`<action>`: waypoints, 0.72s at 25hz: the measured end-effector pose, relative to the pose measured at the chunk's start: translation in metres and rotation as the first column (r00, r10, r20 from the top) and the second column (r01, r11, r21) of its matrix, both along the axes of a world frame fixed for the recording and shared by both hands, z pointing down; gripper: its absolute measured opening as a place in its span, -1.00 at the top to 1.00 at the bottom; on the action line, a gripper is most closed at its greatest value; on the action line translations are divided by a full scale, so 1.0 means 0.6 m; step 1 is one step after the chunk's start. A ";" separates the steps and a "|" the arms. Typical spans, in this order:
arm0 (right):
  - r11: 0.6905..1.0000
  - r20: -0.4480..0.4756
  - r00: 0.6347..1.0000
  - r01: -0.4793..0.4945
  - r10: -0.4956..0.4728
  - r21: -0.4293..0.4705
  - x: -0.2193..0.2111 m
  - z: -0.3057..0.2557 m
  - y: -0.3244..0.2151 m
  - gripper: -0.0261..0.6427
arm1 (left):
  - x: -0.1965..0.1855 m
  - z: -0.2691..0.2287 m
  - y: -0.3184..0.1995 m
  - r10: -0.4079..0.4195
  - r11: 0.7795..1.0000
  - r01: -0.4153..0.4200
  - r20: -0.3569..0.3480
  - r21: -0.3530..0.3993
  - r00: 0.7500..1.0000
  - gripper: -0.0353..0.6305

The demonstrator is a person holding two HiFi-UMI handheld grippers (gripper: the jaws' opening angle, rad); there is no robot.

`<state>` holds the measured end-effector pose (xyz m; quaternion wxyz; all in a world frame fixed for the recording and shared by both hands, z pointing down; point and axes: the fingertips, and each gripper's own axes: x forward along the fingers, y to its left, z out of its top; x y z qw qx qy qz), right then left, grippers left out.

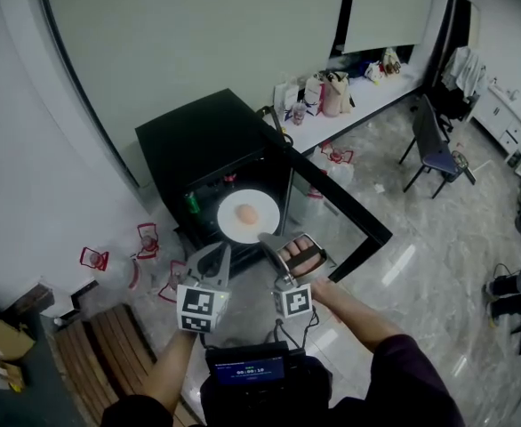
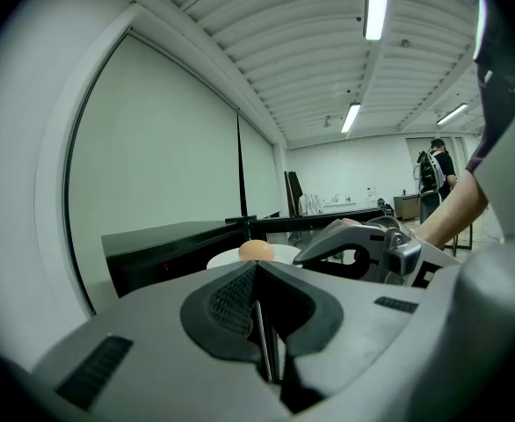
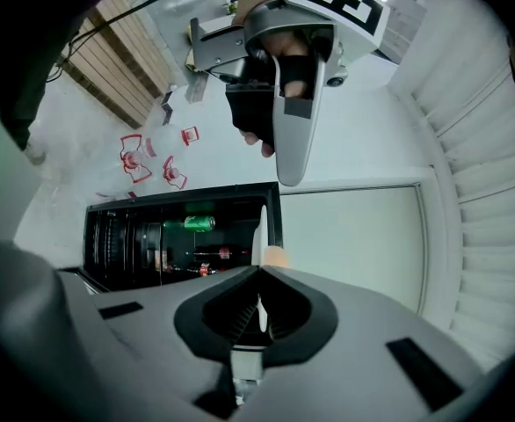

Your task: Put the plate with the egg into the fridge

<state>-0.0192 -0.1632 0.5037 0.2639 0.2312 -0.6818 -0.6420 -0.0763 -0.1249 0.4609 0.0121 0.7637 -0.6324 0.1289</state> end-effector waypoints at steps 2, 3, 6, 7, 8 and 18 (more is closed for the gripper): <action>1.000 0.005 1.000 0.002 -0.002 0.004 -0.007 -0.005 -0.002 0.87 | -0.010 -0.002 0.000 -0.005 1.000 0.005 -0.013 0.004 1.000 0.87; 1.000 0.011 1.000 0.004 -0.004 0.004 -0.012 -0.008 -0.003 0.87 | -0.015 -0.006 0.001 -0.008 1.000 0.008 -0.014 0.015 1.000 0.87; 1.000 0.016 1.000 0.002 -0.002 -0.002 -0.021 -0.001 -0.004 0.87 | -0.025 -0.009 0.006 -0.014 0.999 0.014 -0.001 0.036 1.000 0.87; 1.000 0.017 1.000 0.004 -0.003 -0.003 -0.025 0.002 -0.004 0.87 | -0.029 -0.006 0.007 -0.016 0.999 0.016 0.004 0.035 1.000 0.87; 1.000 0.017 1.000 0.006 -0.006 -0.004 -0.030 0.006 -0.005 0.87 | -0.034 -0.001 0.007 -0.019 0.999 0.018 0.007 0.032 1.000 0.87; 0.998 -0.041 0.999 0.024 -0.027 -0.065 -0.125 0.140 -0.058 0.87 | -0.079 0.149 -0.061 -0.036 0.999 0.036 0.011 -0.013 0.999 0.87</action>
